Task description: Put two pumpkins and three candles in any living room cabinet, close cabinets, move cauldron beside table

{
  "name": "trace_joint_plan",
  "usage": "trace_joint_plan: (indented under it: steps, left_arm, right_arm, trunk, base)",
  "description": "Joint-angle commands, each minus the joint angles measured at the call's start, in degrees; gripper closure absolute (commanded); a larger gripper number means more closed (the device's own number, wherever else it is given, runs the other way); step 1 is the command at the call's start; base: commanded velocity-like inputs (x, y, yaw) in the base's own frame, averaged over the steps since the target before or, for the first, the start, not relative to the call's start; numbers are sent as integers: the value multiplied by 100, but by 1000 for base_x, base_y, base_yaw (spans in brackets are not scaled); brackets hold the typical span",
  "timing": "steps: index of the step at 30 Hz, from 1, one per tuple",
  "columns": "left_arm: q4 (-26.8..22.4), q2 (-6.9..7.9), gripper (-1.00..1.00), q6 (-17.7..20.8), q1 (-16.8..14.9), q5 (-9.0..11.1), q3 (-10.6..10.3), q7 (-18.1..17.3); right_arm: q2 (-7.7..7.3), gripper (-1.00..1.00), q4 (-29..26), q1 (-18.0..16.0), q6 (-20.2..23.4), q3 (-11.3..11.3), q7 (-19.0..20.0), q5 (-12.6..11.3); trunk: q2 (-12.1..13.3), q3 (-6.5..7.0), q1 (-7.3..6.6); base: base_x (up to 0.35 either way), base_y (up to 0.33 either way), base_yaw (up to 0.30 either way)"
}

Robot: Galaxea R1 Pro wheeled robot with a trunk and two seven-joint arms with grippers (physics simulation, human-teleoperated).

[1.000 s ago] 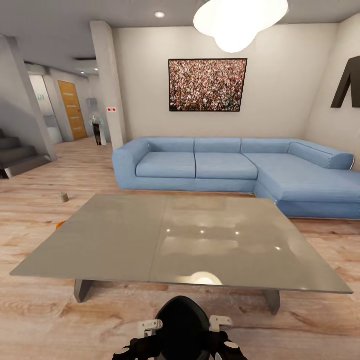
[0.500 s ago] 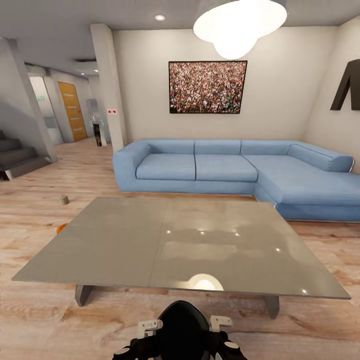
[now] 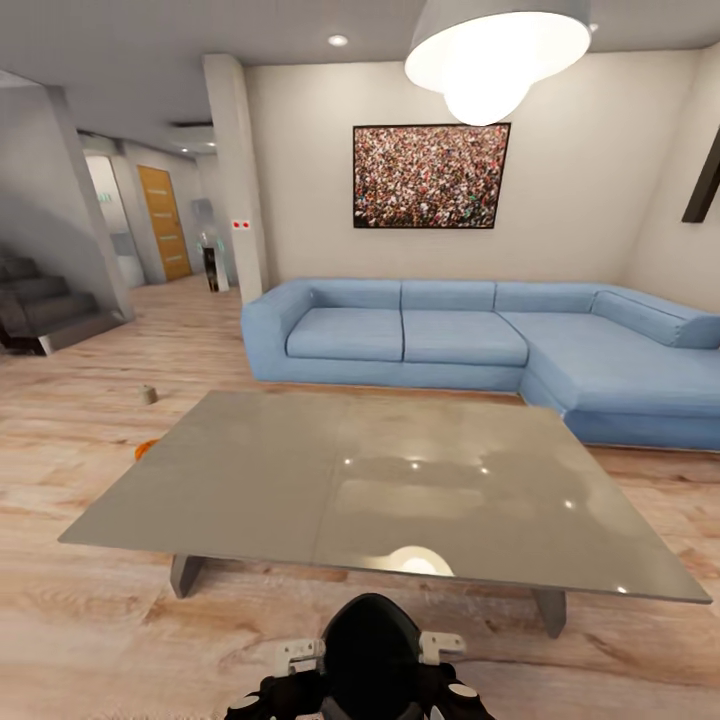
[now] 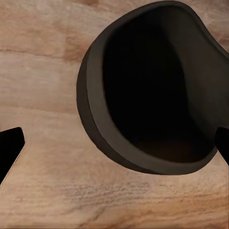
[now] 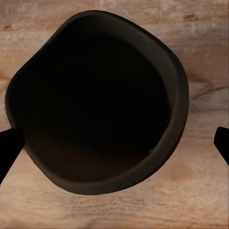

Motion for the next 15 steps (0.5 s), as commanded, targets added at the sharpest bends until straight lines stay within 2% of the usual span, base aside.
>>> trace_joint_plan:
  steps: [1, 15]
  left_arm:
    - [-18, 3, -100, 29, -2, 57, -19, 1]
    - [-73, 9, -100, 28, -2, 96, -20, -28]
  right_arm:
    - [-6, -100, -14, 0, 28, 43, -32, -56]
    - [-6, -100, -14, 0, 35, 45, -32, -53]
  trunk:
    - [-2, -6, -1]
    - [-2, -6, -1]
  base:
    - [-1, 0, 277]
    - [0, 0, 284]
